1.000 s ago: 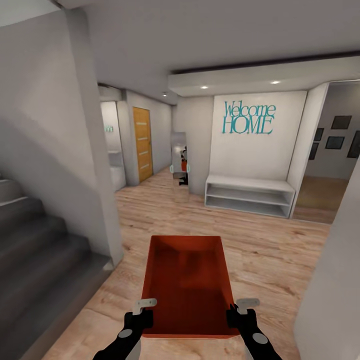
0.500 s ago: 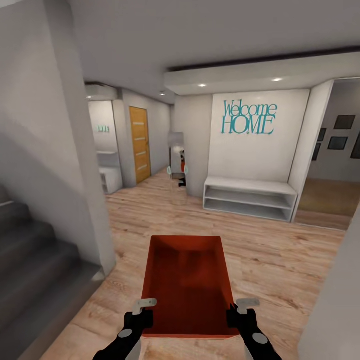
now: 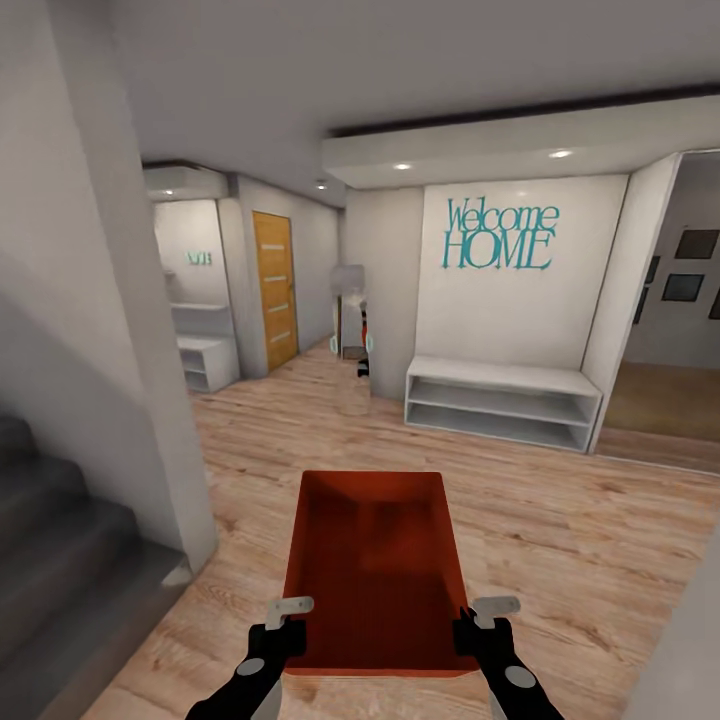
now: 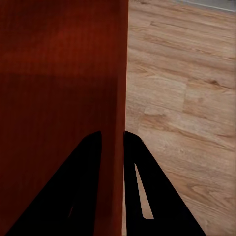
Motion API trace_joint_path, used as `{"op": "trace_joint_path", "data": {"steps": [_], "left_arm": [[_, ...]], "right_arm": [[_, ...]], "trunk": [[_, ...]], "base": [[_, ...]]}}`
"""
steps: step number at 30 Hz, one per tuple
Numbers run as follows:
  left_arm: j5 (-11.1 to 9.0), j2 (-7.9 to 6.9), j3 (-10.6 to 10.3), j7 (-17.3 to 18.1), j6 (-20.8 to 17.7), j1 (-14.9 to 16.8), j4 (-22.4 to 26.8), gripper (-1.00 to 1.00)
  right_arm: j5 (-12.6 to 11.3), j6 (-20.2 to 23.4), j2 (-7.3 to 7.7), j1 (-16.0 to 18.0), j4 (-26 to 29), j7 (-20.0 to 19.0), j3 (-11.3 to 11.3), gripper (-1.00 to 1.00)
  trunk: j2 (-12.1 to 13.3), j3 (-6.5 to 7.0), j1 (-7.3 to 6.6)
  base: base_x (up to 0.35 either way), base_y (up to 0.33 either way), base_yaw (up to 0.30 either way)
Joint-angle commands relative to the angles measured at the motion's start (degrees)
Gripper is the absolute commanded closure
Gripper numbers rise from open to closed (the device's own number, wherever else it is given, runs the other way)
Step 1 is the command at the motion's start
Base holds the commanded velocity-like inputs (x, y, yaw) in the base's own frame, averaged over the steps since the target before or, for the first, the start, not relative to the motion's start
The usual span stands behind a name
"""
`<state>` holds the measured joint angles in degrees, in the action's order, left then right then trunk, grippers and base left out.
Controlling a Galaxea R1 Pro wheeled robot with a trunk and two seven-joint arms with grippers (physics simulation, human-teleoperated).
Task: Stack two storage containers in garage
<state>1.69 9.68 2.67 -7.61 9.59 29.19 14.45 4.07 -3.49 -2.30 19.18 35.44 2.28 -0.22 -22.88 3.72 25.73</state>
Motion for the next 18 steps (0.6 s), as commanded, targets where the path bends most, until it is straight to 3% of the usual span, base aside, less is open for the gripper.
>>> {"op": "trace_joint_path", "data": {"steps": [1, 18], "left_arm": [[0.41, 0.01, 0.05, -0.39, 0.17, 0.08, 2.34, 1.00], [0.34, -0.01, 0.05, -0.39, 0.17, 0.07, 2.34, 1.00]], "right_arm": [[0.24, -0.11, 0.02, -0.02, -0.19, 0.00, 0.74, 1.00], [0.24, -0.11, 0.02, -0.02, -0.19, 0.00, 0.75, 1.00]], "trunk": [[-0.04, -0.02, 0.05], [-0.04, -0.02, 0.05]], "base": [[0.326, -0.005, 0.000], [0.326, 0.000, 0.000]]}}
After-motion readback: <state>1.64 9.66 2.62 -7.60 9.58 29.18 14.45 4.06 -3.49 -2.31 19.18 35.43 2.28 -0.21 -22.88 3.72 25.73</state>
